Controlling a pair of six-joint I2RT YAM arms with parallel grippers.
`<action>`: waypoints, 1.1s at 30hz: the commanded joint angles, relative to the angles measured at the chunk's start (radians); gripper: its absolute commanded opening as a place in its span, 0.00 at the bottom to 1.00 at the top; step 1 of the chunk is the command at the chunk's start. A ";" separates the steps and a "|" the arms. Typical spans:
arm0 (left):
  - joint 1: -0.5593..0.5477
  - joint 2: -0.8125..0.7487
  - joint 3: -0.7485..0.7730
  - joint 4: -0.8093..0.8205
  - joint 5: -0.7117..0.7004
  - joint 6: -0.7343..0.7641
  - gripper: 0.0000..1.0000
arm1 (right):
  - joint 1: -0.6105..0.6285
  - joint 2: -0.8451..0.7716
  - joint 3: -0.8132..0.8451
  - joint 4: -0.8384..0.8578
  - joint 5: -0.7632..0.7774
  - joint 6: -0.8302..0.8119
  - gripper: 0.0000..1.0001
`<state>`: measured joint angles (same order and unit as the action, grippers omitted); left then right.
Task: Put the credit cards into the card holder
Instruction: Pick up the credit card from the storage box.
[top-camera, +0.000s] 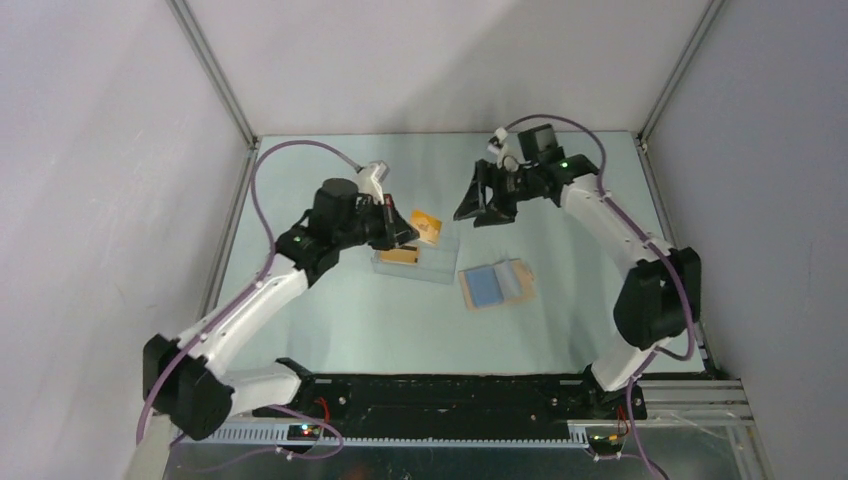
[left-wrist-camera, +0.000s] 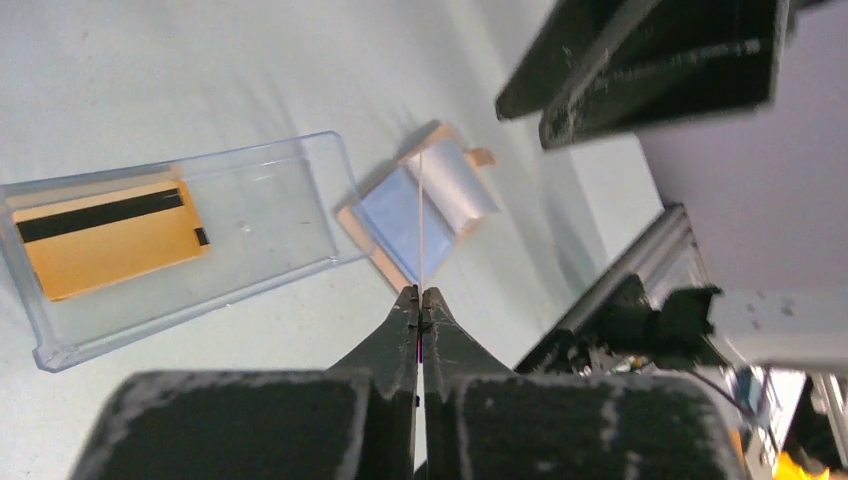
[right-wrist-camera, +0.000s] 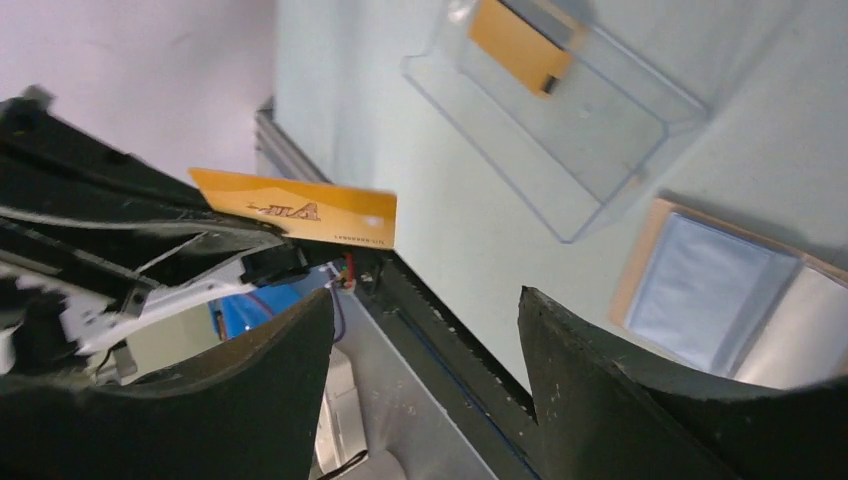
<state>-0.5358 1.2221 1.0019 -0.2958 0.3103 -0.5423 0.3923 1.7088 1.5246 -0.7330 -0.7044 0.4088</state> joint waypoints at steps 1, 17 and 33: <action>0.016 -0.149 -0.029 -0.004 0.244 0.133 0.00 | -0.025 -0.116 -0.022 0.060 -0.207 -0.048 0.72; -0.005 -0.382 -0.092 -0.005 0.651 0.147 0.00 | 0.074 -0.287 -0.109 0.019 -0.656 -0.148 0.62; -0.043 -0.329 -0.045 -0.005 0.607 0.093 0.00 | 0.287 -0.194 -0.029 -0.093 -0.515 -0.216 0.48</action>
<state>-0.5720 0.8951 0.9020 -0.3172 0.9203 -0.4297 0.6411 1.4796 1.4307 -0.7452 -1.2633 0.2573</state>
